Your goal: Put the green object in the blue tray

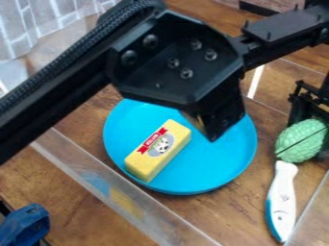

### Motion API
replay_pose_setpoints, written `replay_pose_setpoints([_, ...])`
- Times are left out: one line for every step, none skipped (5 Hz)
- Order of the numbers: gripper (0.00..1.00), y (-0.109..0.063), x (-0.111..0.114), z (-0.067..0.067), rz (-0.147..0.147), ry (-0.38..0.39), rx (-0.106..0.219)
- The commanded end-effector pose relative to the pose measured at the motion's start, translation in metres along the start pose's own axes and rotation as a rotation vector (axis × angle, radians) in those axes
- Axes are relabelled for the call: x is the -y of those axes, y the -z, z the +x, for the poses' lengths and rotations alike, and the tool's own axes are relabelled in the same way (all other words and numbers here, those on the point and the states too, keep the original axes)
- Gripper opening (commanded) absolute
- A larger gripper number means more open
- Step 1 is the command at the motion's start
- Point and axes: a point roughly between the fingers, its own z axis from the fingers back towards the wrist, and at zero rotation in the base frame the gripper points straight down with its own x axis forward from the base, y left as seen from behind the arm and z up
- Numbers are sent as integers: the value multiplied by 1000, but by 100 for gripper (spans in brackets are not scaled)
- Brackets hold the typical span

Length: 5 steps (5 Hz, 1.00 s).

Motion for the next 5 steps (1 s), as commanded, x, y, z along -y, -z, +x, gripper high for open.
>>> replay_pose_setpoints([0, -48, -4, -7, -2, -12, 105])
replay_pose_setpoints([0, -50, -5, -9, -10, -16, 105])
replay_pose_setpoints([0, -53, -5, -11, -17, -18, 105])
replay_pose_setpoints([0, -55, -5, -14, -24, -17, 104])
replay_pose_setpoints([0, -57, -5, -17, -31, -16, 103])
